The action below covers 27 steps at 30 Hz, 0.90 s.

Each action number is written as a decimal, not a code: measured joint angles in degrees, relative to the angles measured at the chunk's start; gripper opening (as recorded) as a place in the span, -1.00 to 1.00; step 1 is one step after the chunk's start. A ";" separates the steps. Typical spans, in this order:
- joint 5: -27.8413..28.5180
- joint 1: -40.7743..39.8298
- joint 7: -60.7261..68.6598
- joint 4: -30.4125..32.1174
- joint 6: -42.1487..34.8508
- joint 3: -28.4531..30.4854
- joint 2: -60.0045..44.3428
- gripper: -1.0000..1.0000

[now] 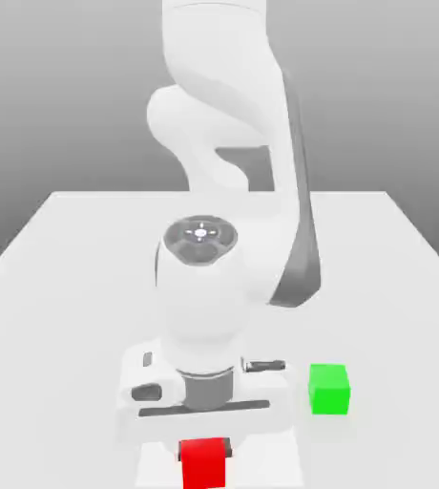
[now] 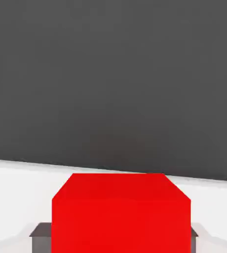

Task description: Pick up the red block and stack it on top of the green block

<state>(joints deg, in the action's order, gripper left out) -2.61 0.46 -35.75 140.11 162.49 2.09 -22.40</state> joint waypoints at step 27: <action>5.22 16.62 26.69 18.49 1.96 -8.70 16.43 1.00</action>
<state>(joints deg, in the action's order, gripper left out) 2.62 17.08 -9.06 158.60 164.46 -6.61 -5.98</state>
